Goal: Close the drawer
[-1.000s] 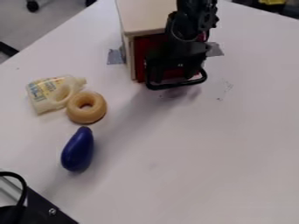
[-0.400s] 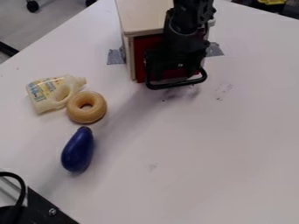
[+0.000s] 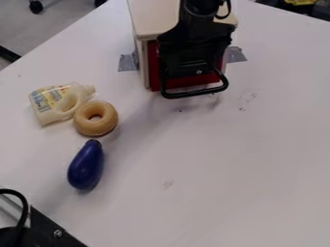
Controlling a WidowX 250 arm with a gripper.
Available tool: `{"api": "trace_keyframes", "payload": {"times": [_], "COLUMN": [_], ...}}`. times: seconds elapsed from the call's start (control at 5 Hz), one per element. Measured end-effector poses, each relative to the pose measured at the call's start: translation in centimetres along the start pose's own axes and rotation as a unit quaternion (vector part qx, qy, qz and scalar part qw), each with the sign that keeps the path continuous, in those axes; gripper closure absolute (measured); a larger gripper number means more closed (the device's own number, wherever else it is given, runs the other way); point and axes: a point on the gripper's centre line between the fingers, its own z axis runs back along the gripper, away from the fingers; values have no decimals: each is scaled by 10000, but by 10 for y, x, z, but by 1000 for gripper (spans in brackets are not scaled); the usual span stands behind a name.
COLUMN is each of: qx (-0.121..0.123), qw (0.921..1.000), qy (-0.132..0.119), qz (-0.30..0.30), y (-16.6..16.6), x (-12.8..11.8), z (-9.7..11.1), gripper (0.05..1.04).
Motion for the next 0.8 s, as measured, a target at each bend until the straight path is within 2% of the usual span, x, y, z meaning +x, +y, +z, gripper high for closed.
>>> {"api": "trace_keyframes", "payload": {"times": [0.2,0.4,0.8], "qx": [2,195,248], "qw": [9999,9990,9963], "qy": [53,163,163], "qz": [-109,-361,-812], "y": [4,4,15], "x": [-8,-23,-53], "z": [16,34,52], "gripper": [85,85,85]}}
